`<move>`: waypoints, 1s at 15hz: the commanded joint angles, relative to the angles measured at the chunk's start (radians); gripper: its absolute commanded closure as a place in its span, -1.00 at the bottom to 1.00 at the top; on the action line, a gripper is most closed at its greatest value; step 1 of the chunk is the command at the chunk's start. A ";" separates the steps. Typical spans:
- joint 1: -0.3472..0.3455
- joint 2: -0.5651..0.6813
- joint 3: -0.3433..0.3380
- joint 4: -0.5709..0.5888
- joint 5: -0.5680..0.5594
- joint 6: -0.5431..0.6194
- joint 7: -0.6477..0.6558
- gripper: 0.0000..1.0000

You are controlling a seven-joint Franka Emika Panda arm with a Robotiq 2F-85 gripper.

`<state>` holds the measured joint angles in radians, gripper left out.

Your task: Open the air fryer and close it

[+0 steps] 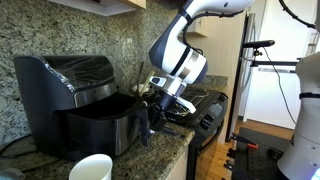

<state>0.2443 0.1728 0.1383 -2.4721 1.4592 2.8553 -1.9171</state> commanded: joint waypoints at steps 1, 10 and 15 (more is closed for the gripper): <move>0.000 0.024 0.004 0.080 0.002 -0.021 -0.010 0.62; -0.003 0.045 0.013 0.164 0.011 -0.038 -0.023 0.62; -0.003 0.105 0.014 0.272 0.009 -0.065 -0.030 0.62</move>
<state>0.2460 0.2342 0.1500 -2.2840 1.4555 2.8108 -1.9187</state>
